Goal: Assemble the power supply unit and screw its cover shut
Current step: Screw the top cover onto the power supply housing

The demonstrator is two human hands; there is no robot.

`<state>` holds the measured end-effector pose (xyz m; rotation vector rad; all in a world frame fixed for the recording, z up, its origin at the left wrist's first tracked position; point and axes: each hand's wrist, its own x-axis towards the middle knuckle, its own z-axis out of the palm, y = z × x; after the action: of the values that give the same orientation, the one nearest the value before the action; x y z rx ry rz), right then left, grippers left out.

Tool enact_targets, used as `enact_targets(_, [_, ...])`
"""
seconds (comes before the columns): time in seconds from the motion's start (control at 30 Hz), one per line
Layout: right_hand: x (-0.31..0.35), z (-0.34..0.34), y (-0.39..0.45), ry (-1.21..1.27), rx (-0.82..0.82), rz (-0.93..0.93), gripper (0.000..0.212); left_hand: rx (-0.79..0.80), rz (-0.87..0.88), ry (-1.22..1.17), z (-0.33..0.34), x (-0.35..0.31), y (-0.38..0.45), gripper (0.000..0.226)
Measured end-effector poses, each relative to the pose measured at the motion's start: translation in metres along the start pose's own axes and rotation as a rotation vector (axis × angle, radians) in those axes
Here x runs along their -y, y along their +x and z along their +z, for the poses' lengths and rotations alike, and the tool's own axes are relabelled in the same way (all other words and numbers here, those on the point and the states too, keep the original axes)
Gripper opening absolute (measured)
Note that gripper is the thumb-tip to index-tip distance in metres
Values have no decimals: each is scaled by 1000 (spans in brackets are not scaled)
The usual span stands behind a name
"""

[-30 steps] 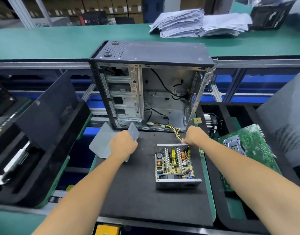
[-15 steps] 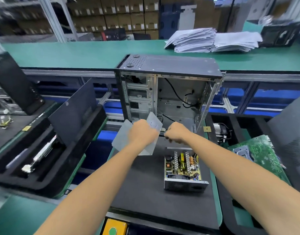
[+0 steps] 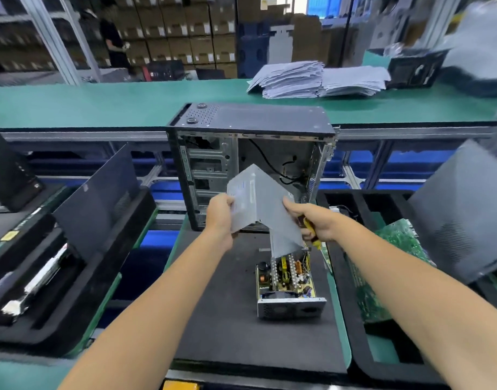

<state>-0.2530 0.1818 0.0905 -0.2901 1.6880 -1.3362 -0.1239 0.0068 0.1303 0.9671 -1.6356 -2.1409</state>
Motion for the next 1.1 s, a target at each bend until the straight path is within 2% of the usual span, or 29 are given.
enact_targets(0.1, [-8, -25, -16, 102, 10, -2, 53, 57, -122, -39, 1, 16, 8, 32])
enact_targets(0.2, [-17, -42, -29, 172, 43, -17, 58, 145, -176, -115, 9, 33, 9, 10])
enact_targets(0.3, [-22, -51, -34, 216, 18, -41, 57, 225, -151, -119, 20, 42, 9, 27])
enact_targets(0.5, [-22, -59, -42, 152, -137, -59, 47, 314, -65, 89, 34, 40, 9, 42])
enact_targets(0.6, [-19, -58, -45, 122, -132, -55, 44, 431, -10, 102, 34, 42, 17, 67])
enact_targets(0.67, [-17, -57, -45, 116, -133, -52, 45, 483, 30, 146, 31, 43, 24, 73])
enact_targets(0.8, [-9, -57, -46, 64, -188, -31, 52, 448, -6, 304, 31, 43, 31, 101])
enact_targets(0.97, [-11, -56, -43, 2, -201, 16, 61, 422, 34, 309, 29, 44, 34, 94])
enact_targets(1.1, [-22, -56, -41, -21, -182, 108, 54, 425, -22, 396, 23, 51, 28, 108])
